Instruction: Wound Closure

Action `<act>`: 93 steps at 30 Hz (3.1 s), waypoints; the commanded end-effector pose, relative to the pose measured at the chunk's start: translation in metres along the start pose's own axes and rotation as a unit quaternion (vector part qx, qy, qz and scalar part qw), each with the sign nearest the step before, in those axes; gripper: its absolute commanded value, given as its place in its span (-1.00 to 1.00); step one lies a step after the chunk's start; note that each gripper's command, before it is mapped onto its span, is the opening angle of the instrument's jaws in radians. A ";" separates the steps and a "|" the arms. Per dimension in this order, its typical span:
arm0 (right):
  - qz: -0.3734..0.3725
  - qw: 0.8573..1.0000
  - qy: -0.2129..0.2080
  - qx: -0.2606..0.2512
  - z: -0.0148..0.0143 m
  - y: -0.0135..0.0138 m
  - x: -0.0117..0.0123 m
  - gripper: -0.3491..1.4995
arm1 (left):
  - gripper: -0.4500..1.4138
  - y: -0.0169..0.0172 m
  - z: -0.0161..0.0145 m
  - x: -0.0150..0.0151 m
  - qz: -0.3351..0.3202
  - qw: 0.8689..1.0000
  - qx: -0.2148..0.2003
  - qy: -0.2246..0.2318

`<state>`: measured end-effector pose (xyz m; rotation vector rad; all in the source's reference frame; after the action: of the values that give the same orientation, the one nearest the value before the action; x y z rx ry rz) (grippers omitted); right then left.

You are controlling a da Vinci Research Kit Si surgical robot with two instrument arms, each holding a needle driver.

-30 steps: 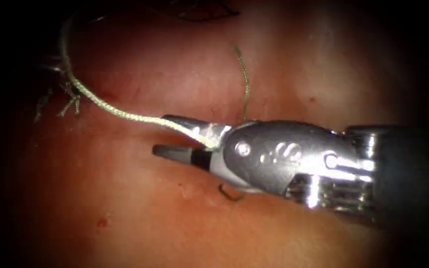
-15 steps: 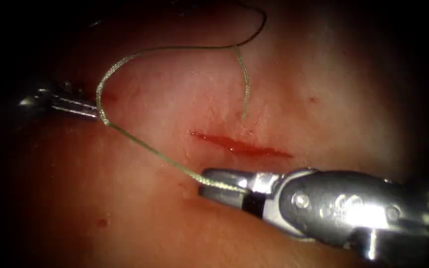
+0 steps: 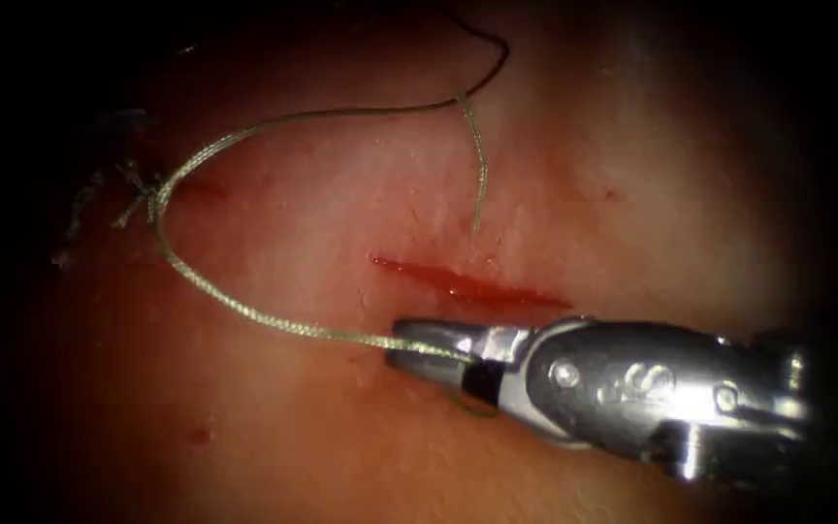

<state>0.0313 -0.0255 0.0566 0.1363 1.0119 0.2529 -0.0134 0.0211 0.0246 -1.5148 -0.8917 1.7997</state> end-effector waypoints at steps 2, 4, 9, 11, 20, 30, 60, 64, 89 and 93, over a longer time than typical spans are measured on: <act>-0.003 1.000 -0.004 0.001 0.0016 -0.0005 -0.0006 -1.00 | 0.91 0.0000 0.0002 0.0011 -0.007 1.000 0.001 0.001; -0.005 1.000 -0.009 0.002 0.0021 -0.0008 -0.0008 -1.00 | 0.91 0.0003 0.0000 0.0022 -0.013 1.000 0.009 0.003; -0.010 1.000 -0.015 0.002 0.0029 -0.0016 -0.0012 -1.00 | 0.84 -0.0006 0.0008 0.0049 -0.028 0.997 0.065 -0.022; -0.012 1.000 -0.019 0.003 0.0033 -0.0019 -0.0014 -1.00 | 0.84 -0.0012 0.0023 0.0054 -0.032 0.995 0.083 -0.049; -0.017 0.999 -0.030 0.004 0.0039 -0.0033 -0.0018 -1.00 | 0.78 -0.0072 0.0104 0.0052 -0.028 0.964 0.158 -0.214; -0.017 0.999 -0.030 0.004 0.0039 -0.0036 -0.0016 -1.00 | 0.73 -0.0115 0.0156 0.0022 -0.019 0.926 0.204 -0.316; -0.019 0.999 -0.034 0.004 0.0041 -0.0040 -0.0015 -1.00 | -1.00 -0.0154 0.0170 -0.0018 -0.017 0.874 0.177 -0.452; -0.018 0.999 -0.035 0.004 0.0035 -0.0038 -0.0016 -1.00 | -1.00 -0.0146 0.0153 -0.0011 -0.002 0.892 0.158 -0.425; 0.103 0.987 0.120 0.040 -0.0086 -0.0003 0.0005 0.69 | -1.00 -0.0071 0.0044 0.0072 -0.029 0.992 -0.046 -0.112; 0.111 0.986 0.117 0.034 -0.0090 0.0024 0.0004 0.25 | -1.00 -0.0062 0.0057 0.0072 -0.043 0.993 -0.079 -0.075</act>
<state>0.0227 -0.0234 0.0515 0.2939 1.2323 0.4481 -0.0197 0.0294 0.0255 -1.4351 -1.1897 1.8206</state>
